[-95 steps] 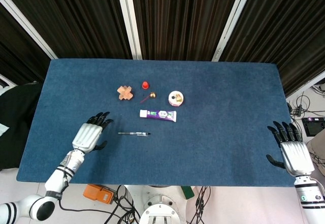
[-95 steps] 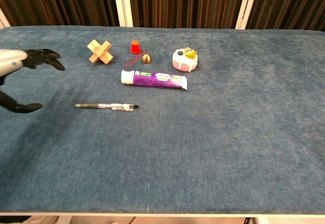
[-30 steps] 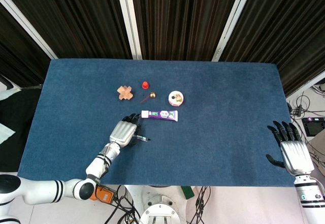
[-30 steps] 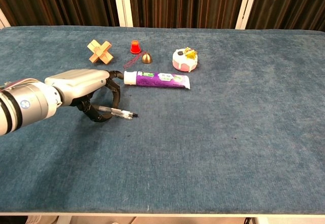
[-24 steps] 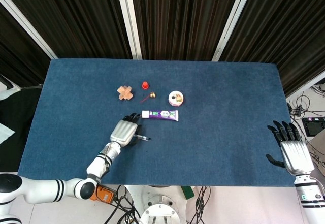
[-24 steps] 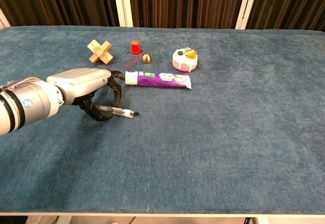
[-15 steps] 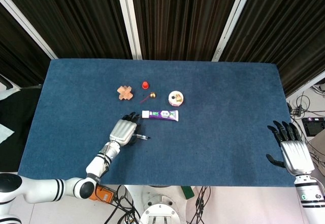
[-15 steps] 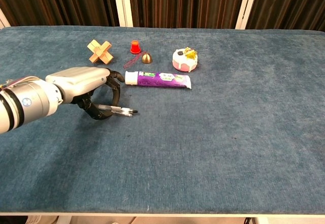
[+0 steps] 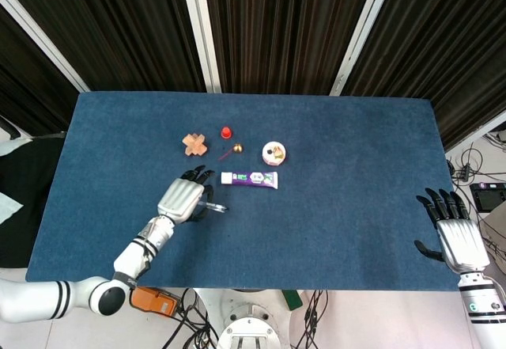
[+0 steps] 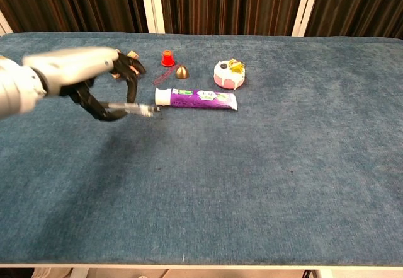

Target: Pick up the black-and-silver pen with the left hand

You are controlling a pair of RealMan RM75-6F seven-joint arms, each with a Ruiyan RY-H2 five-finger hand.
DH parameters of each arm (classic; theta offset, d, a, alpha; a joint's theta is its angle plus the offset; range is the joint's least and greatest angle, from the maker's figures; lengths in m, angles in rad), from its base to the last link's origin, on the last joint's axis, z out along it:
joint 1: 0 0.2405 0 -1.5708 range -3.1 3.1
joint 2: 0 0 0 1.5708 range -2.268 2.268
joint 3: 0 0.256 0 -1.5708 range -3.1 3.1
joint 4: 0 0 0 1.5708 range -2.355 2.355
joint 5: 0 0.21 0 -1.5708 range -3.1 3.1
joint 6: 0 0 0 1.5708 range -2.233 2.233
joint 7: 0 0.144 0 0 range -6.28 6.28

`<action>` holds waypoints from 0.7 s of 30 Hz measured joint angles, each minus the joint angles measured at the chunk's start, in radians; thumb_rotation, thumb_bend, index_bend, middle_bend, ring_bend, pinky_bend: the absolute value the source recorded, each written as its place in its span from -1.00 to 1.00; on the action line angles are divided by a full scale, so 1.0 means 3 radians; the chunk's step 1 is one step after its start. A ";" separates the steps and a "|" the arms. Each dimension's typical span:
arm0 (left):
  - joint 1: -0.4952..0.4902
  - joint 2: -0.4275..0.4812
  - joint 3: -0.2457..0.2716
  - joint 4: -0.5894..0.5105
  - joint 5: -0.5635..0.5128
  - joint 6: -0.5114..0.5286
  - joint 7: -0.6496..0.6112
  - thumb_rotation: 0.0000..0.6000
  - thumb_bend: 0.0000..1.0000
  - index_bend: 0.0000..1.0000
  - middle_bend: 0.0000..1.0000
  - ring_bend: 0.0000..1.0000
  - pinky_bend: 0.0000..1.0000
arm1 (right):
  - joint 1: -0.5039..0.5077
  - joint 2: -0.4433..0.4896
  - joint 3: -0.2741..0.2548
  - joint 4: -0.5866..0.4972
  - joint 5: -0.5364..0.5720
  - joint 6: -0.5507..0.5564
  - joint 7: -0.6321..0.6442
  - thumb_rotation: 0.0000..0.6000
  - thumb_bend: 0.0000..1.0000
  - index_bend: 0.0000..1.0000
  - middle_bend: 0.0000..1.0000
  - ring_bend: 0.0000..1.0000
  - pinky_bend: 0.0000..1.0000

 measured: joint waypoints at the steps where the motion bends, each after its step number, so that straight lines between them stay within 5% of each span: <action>1: 0.0011 0.0117 -0.0024 -0.0107 0.0023 -0.0021 -0.0110 1.00 -0.01 0.16 -0.74 -1.00 -0.67 | -0.0001 0.0000 0.0000 -0.0001 0.0000 0.0002 -0.0002 1.00 -0.28 -0.61 -0.76 -0.93 -0.92; 12: 0.0141 0.1265 -0.0391 -0.0776 0.0340 -0.0619 -0.1843 1.00 -0.04 0.16 -0.74 -1.00 -0.67 | -0.0014 -0.0008 0.0005 -0.0028 0.0034 0.0008 -0.0011 1.00 -0.28 -0.61 -0.76 -0.93 -0.92; 21: 0.0368 0.2168 -0.0706 -0.0899 0.1168 -0.0781 -0.3241 1.00 -0.04 0.16 -0.74 -1.00 -0.67 | -0.0019 -0.0019 0.0034 -0.0069 0.0113 -0.0008 -0.0010 1.00 -0.28 -0.61 -0.76 -0.93 -0.92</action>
